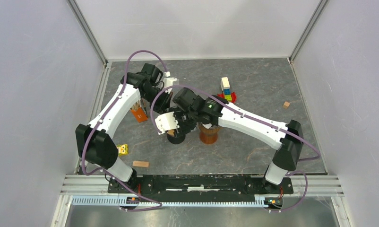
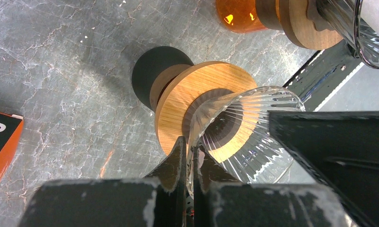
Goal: Place the coffee filter in the dripper
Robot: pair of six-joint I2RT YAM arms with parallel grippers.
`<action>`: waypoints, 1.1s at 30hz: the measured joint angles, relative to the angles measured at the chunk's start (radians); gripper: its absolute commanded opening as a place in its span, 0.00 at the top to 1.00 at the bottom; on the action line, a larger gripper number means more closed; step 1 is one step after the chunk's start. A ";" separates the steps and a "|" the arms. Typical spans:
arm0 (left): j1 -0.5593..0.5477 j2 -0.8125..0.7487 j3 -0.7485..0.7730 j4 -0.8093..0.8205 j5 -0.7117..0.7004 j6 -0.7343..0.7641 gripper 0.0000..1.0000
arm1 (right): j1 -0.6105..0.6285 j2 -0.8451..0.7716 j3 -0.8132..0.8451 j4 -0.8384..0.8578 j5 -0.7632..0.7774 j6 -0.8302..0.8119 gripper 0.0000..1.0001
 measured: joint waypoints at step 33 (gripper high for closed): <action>0.151 -0.070 0.172 -0.050 -0.177 0.002 0.43 | -0.004 -0.182 -0.034 -0.002 -0.001 0.058 0.32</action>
